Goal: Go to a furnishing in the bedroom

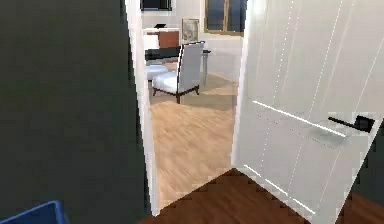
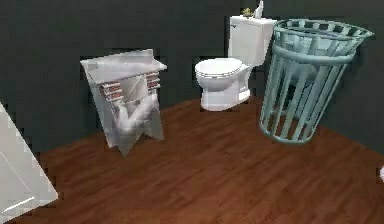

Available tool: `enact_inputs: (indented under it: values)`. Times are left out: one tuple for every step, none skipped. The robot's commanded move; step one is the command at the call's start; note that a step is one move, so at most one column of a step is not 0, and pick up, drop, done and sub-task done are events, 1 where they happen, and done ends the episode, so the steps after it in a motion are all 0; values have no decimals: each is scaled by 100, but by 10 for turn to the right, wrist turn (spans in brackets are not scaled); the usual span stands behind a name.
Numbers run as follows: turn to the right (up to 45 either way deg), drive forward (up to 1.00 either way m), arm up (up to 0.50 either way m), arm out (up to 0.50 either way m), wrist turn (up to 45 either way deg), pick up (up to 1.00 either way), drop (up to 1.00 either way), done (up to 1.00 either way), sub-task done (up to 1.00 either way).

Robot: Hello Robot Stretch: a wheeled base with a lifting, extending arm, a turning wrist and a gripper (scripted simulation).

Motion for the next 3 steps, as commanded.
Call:
enact_inputs:
  values:
    - [0, 100, 0, 0, 0, 0, 0, 0, 0]
    - [60, 0, 0, 0, 0, 0, 0, 0, 0]
    - [0, 25, 0, 0, 0, 0, 0, 0, 0]
